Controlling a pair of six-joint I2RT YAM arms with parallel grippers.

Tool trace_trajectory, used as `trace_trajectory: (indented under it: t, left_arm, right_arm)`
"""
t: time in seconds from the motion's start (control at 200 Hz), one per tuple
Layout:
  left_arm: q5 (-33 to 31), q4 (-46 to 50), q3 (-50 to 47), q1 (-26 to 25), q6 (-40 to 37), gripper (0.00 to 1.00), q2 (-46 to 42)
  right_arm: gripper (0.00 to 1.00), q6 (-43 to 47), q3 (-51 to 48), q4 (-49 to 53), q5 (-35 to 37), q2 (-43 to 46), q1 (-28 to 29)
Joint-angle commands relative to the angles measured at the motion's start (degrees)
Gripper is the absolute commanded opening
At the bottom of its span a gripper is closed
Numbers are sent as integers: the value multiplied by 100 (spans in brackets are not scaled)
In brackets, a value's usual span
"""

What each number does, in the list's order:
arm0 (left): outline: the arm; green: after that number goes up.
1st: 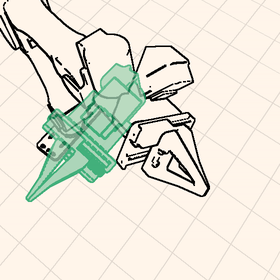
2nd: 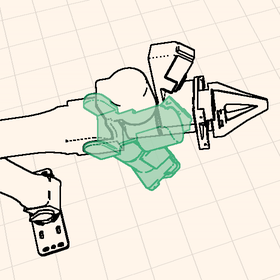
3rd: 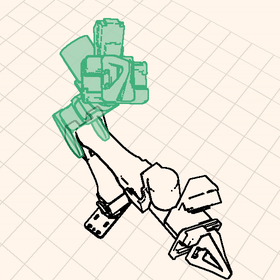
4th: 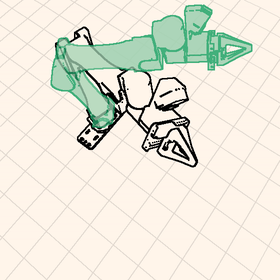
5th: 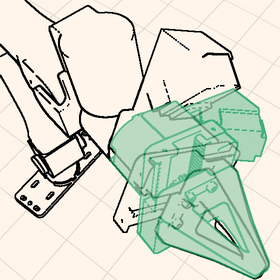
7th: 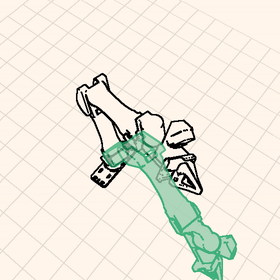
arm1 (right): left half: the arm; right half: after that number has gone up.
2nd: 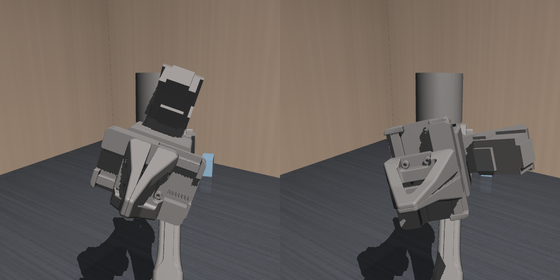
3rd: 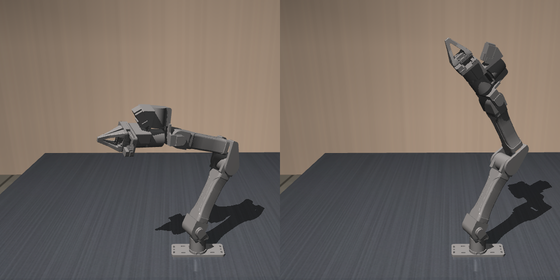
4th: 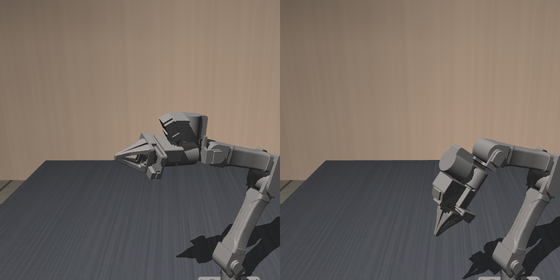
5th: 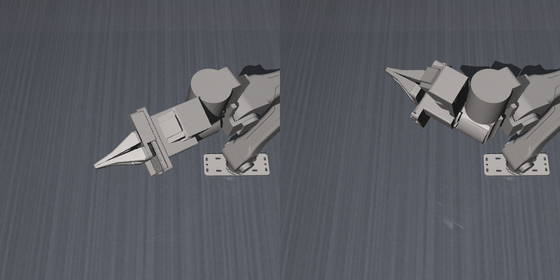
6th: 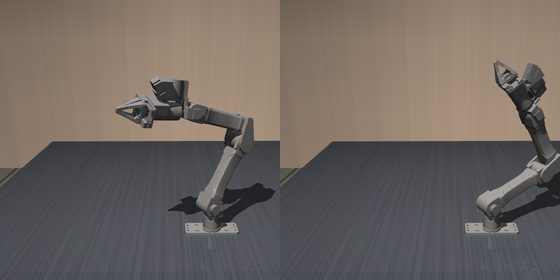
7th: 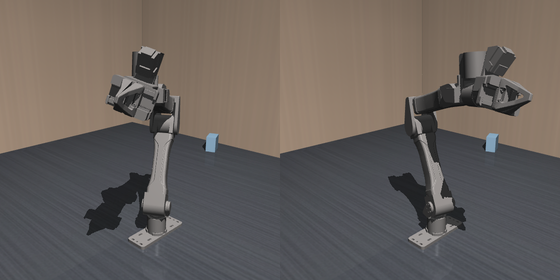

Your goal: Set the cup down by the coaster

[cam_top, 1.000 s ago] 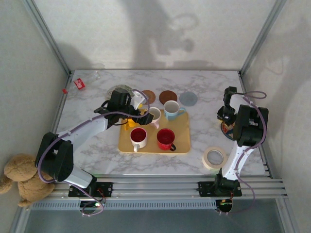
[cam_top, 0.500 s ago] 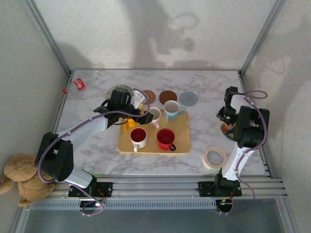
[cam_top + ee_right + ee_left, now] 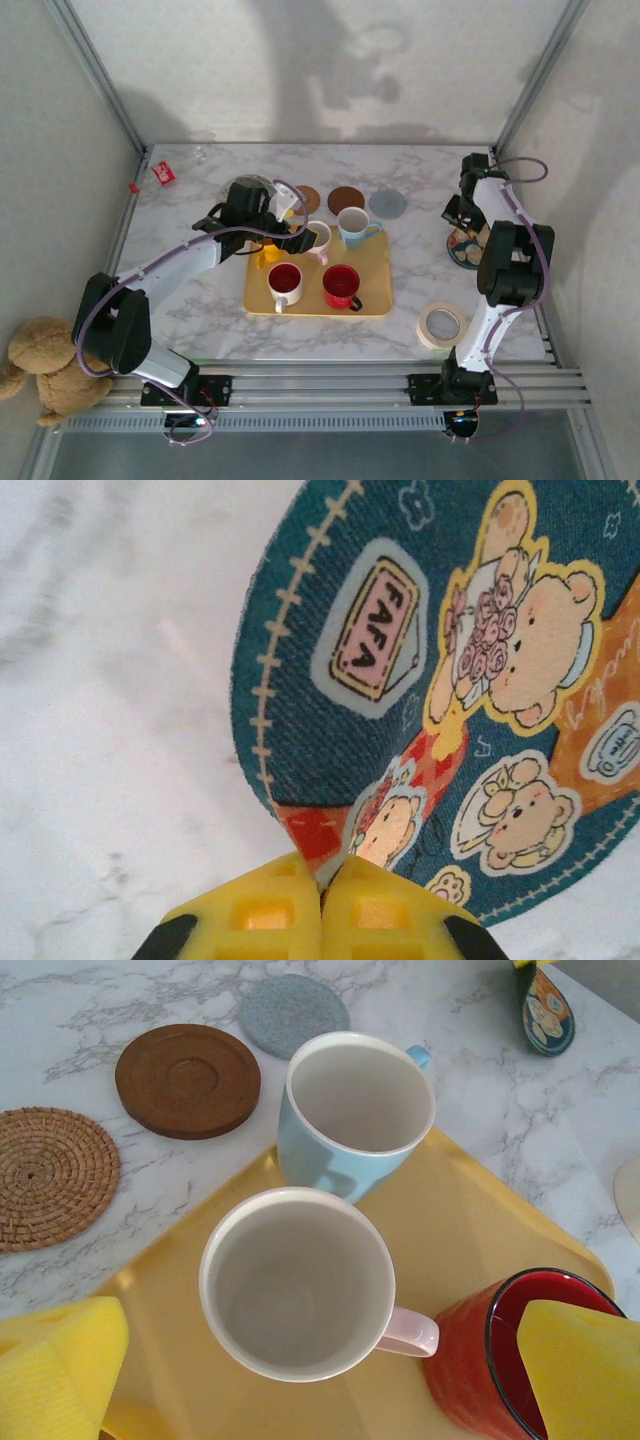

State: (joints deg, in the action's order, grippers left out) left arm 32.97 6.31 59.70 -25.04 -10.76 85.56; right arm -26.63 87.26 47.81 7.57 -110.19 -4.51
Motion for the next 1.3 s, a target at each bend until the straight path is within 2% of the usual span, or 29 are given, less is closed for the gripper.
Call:
trace_trajectory:
  t: [0.0,0.611,1.292]
  left_arm:
    - [-93,121,129,43,-84,100,-209]
    - [-211,188,143,59,-75,100,-279]
    - [-230,306,356,104,-92,100,-58]
  right_arm:
    - [0,132,380,227,-155,-318,89]
    - [0,106,2234,601,-585,-1616,440]
    - [0,-139,3875,793,-988,-2807,530]
